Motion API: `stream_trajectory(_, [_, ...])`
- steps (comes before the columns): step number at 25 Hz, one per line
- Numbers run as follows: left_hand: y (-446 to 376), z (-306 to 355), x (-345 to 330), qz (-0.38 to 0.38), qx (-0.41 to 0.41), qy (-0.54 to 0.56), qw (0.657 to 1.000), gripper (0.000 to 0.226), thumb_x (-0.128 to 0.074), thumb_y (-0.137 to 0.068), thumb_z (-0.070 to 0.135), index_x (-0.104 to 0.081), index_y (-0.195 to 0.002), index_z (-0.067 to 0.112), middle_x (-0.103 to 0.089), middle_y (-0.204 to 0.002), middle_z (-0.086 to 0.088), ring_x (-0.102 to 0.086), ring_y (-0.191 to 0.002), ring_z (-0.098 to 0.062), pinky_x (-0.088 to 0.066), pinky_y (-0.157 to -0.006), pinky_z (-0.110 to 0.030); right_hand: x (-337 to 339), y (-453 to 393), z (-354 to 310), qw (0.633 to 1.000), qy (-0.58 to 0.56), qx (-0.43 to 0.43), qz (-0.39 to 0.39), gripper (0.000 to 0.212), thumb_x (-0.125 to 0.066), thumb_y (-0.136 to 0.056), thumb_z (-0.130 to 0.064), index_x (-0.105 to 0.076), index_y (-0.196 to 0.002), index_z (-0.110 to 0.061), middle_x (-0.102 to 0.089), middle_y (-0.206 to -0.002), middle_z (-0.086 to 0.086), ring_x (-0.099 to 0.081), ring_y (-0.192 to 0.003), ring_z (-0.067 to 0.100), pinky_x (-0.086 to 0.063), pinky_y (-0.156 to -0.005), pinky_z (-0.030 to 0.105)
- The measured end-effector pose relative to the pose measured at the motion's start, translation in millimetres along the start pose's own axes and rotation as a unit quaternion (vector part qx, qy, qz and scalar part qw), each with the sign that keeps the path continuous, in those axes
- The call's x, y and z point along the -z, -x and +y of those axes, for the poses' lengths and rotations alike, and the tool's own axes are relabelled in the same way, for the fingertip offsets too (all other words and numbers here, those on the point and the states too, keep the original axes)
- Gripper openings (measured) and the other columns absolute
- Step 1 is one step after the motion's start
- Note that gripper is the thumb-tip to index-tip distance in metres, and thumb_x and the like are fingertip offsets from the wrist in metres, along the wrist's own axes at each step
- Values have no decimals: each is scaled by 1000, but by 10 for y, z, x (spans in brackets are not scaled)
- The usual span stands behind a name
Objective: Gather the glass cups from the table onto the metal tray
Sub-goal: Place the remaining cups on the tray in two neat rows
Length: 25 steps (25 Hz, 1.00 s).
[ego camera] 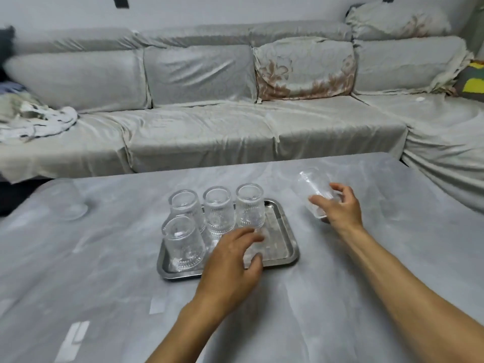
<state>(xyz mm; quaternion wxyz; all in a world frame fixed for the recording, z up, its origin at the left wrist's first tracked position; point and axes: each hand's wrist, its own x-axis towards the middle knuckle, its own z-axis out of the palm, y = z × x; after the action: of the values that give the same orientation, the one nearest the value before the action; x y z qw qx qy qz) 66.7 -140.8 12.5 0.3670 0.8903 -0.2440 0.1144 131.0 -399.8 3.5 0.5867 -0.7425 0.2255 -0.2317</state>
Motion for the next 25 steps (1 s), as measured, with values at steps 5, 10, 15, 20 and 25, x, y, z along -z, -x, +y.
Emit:
stream_trajectory(5, [264, -218, 512, 108, 80, 41, 990, 28, -67, -81, 14, -68, -108, 23, -64, -119, 8, -53, -112, -4, -32, -93, -6, -100, 524, -670, 990, -17, 121, -70, 62, -88, -58, -38, -56, -110, -35, -63, -108, -3, -62, -97, 9, -51, -77, 30])
stream_trajectory(10, [324, -489, 810, 153, 104, -78, 980, 36, -66, -76, 9, -65, -112, 15, -64, -121, -2, -56, -108, -23, -46, -88, -29, -778, 1055, -902, 955, 138, 210, -159, 41, -86, -59, -39, -64, -92, -28, -68, -94, -15, -61, -84, -1, -48, -72, 25])
stream_trajectory(15, [369, -673, 874, 93, 118, -130, 980, 48, -64, -79, 18, -54, -126, 18, -52, -138, -5, -45, -124, -28, -45, -97, -44, -1225, 1199, -778, 915, 253, 259, -178, 43, -83, -63, -41, -65, -97, -20, -70, -105, -3, -61, -102, 20, -38, -76, 28])
stream_trajectory(20, [361, -809, 824, 61, 112, -141, 982, 63, -60, -81, 26, -38, -139, 22, -39, -150, -3, -35, -133, -24, -40, -103, -42, -1358, 1180, -648, 894, 288, 281, -198, 52, -82, -62, -43, -59, -104, -22, -68, -108, -2, -59, -104, 23, -42, -77, 30])
stream_trajectory(25, [350, -941, 738, 12, 146, -151, 978, 70, -56, -81, 31, -27, -145, 29, -29, -155, -4, -29, -136, -25, -37, -103, -44, -1326, 1107, -547, 892, 296, 274, -204, 56, -83, -58, -52, -58, -101, -26, -69, -110, -3, -62, -102, 19, -42, -75, 30])
